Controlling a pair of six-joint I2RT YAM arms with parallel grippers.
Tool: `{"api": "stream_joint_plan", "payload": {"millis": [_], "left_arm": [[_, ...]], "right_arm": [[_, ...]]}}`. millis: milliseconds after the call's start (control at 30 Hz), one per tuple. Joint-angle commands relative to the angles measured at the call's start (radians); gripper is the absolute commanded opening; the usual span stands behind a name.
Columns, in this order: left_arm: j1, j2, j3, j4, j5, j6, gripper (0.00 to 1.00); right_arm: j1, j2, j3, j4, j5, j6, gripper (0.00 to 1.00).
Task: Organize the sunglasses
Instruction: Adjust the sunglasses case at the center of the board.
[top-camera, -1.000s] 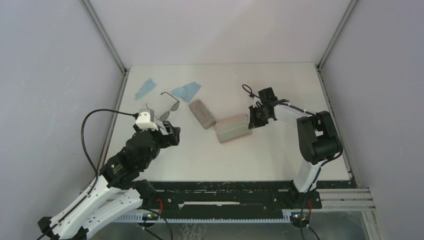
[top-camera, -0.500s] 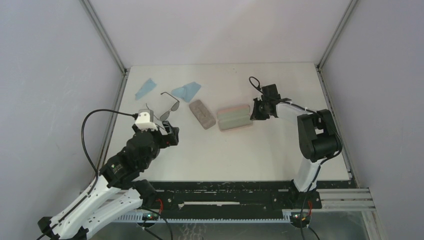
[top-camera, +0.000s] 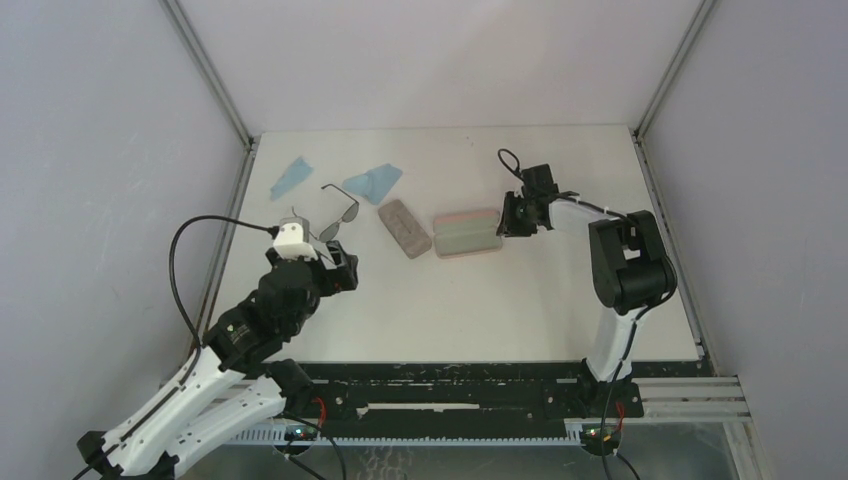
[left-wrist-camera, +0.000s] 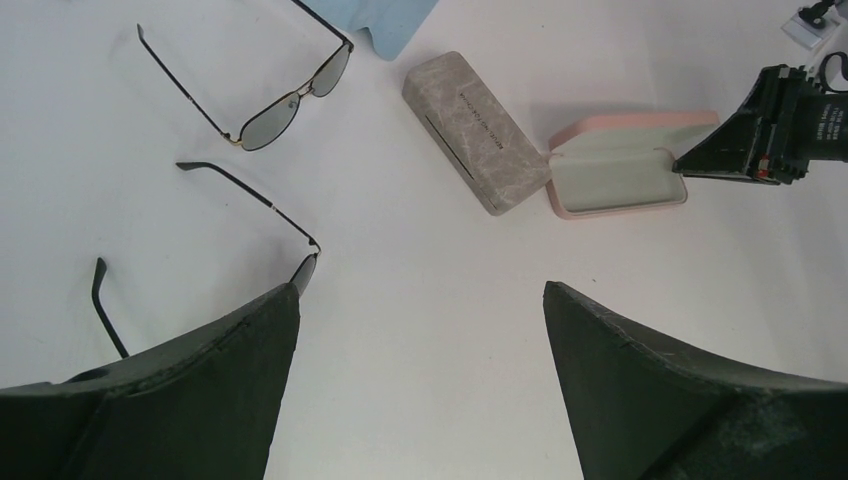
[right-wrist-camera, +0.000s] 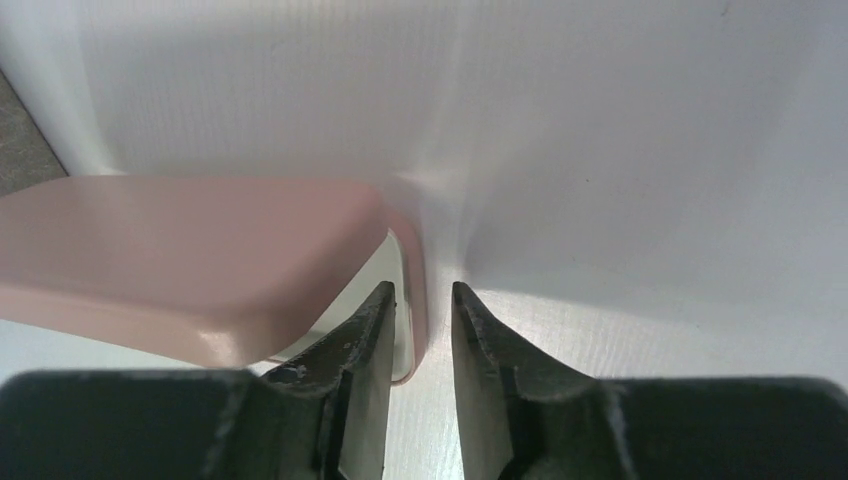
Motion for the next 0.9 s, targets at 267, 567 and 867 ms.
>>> {"api": "stream_joint_plan", "payload": {"millis": [267, 567, 867], "left_arm": [[0.104, 0.121, 0.064, 0.029, 0.065, 0.031, 0.96], [0.296, 0.439, 0.278, 0.101, 0.13, 0.097, 0.93], [0.58, 0.807, 0.532, 0.173, 0.227, 0.101, 0.88]], "right_arm": [[-0.025, -0.349, -0.117, 0.035, 0.051, -0.022, 0.37], [0.069, -0.654, -0.345, 0.042, 0.074, -0.013, 0.39], [0.179, -0.772, -0.46, 0.049, 0.079, 0.023, 0.4]]}}
